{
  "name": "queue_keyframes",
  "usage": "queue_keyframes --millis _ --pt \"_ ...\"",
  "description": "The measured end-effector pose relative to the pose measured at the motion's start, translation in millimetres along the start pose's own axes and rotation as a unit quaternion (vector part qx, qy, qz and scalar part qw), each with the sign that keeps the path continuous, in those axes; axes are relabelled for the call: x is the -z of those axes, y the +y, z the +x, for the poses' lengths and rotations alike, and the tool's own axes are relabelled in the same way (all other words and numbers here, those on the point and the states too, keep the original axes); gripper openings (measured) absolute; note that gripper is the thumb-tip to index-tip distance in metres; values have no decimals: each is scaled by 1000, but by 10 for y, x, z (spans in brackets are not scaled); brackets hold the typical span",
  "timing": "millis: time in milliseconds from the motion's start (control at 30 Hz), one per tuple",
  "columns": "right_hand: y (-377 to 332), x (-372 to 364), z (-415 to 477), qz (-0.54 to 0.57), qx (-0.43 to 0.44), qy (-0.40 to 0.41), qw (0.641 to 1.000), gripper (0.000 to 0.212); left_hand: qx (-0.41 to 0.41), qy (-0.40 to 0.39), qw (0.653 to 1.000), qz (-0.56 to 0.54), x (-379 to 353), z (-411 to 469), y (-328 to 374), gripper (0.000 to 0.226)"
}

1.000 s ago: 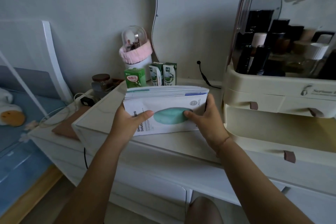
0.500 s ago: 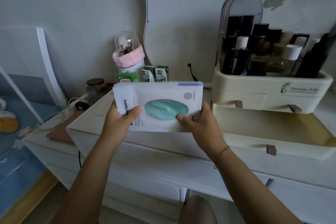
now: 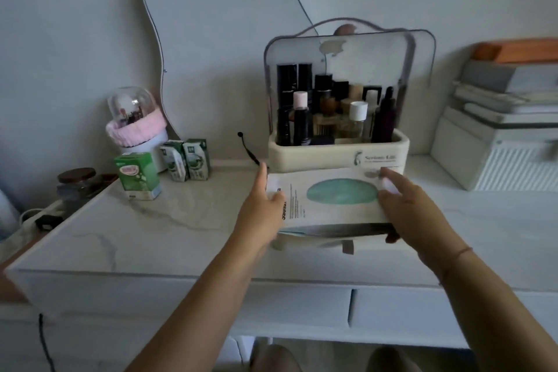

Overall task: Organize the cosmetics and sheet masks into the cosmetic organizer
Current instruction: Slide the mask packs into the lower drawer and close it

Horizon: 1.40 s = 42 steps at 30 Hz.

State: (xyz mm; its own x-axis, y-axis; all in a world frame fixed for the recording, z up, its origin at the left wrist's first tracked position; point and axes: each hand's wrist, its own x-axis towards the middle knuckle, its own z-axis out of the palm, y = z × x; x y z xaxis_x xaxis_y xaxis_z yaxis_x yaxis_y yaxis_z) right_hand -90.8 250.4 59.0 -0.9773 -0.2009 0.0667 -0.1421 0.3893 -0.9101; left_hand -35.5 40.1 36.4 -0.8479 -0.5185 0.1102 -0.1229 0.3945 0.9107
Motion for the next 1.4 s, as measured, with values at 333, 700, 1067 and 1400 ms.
queue_keyframes --millis 333,700,1067,1400 --pt "81 140 197 -84 -99 -78 988 17 78 -88 985 129 -120 144 101 24" --pt "161 112 382 -243 -11 -56 968 31 -118 96 907 391 -260 60 11 70" --pt "348 322 81 -382 98 -68 916 57 -244 -114 937 224 -108 -125 -233 82" --pt "389 341 225 -330 159 -78 927 37 -194 -68 959 193 -217 28 -270 66"
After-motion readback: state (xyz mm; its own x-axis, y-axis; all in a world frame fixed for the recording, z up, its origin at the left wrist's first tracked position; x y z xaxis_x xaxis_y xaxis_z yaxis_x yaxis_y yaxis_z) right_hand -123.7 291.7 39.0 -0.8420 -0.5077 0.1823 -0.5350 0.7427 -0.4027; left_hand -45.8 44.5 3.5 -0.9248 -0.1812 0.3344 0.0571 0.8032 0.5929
